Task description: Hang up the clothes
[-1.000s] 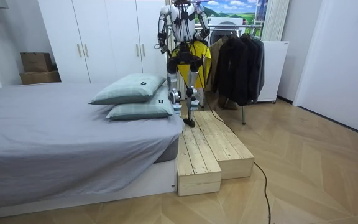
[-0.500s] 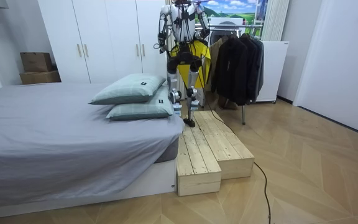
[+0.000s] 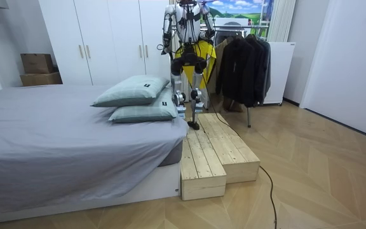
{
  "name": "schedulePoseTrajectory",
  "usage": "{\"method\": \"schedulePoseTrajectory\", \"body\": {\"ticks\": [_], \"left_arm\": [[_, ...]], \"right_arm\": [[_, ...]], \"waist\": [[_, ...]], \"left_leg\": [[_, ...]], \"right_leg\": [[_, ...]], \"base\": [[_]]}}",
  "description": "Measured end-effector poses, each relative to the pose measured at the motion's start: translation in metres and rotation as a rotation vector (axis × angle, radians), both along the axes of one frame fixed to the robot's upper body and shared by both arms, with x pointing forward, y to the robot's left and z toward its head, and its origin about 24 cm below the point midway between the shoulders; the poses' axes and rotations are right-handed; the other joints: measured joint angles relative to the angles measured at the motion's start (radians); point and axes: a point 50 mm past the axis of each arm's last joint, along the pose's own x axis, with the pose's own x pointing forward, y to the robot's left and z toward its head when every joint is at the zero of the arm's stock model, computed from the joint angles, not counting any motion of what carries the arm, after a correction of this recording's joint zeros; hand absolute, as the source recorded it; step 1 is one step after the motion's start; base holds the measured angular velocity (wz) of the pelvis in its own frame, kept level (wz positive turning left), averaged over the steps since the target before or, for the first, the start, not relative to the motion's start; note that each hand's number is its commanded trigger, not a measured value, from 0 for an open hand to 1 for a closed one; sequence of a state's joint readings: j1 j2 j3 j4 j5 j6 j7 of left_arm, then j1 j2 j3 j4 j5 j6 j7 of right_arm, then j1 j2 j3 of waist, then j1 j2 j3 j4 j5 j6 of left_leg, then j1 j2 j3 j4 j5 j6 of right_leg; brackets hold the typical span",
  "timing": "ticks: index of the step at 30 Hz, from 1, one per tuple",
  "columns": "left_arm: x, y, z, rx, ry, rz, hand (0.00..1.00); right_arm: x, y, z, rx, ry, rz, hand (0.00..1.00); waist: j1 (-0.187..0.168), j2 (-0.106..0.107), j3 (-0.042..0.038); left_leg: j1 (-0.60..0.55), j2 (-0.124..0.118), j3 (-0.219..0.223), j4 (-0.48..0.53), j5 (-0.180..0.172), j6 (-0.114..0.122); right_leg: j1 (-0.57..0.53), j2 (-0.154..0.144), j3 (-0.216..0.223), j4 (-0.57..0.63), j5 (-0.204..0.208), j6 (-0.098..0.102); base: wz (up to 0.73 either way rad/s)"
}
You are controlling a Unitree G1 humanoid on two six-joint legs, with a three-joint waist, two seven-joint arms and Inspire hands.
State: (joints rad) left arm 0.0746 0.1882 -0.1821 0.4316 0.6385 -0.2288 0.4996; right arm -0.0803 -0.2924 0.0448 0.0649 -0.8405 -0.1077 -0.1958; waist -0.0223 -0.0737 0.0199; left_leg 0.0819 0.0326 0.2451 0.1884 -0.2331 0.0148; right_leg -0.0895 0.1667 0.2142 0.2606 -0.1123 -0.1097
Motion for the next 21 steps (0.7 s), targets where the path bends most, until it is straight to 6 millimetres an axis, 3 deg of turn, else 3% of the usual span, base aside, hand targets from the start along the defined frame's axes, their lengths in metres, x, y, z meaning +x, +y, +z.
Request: {"method": "schedulePoseTrajectory", "body": {"ticks": [9, 11, 21], "left_arm": [[-0.002, 0.0, -0.001, -0.001, -0.008, 0.013, 0.0], [-0.002, -0.001, -0.001, -0.002, -0.007, 0.01, 0.0], [-0.004, -0.002, -0.003, -0.016, 0.005, 0.008, 0.0]], "right_arm": [[0.0, 0.0, 0.006, -0.096, -0.104, -0.027, 1.0], [0.004, 0.003, 0.017, -0.08, -0.192, -0.028, 1.0], [0.004, 0.005, 0.017, -0.062, -0.211, -0.033, 1.0]], "waist": [[-0.001, -0.001, -0.0005], [-0.009, -0.002, -0.0008], [-0.008, -0.002, -0.0011]], "left_leg": [[-0.005, -0.001, 0.003, 0.0, 0.003, -0.004], [-0.009, -0.001, 0.003, 0.001, 0.004, -0.005], [-0.009, 0.0, 0.001, 0.001, 0.005, -0.008]], "right_leg": [[-0.013, 0.002, 0.002, 0.018, -0.003, -0.004], [-0.017, 0.002, 0.002, 0.02, -0.003, -0.004], [-0.016, 0.004, 0.002, 0.021, -0.003, -0.004]], "base": [[0.0], [0.0], [0.0]]}}
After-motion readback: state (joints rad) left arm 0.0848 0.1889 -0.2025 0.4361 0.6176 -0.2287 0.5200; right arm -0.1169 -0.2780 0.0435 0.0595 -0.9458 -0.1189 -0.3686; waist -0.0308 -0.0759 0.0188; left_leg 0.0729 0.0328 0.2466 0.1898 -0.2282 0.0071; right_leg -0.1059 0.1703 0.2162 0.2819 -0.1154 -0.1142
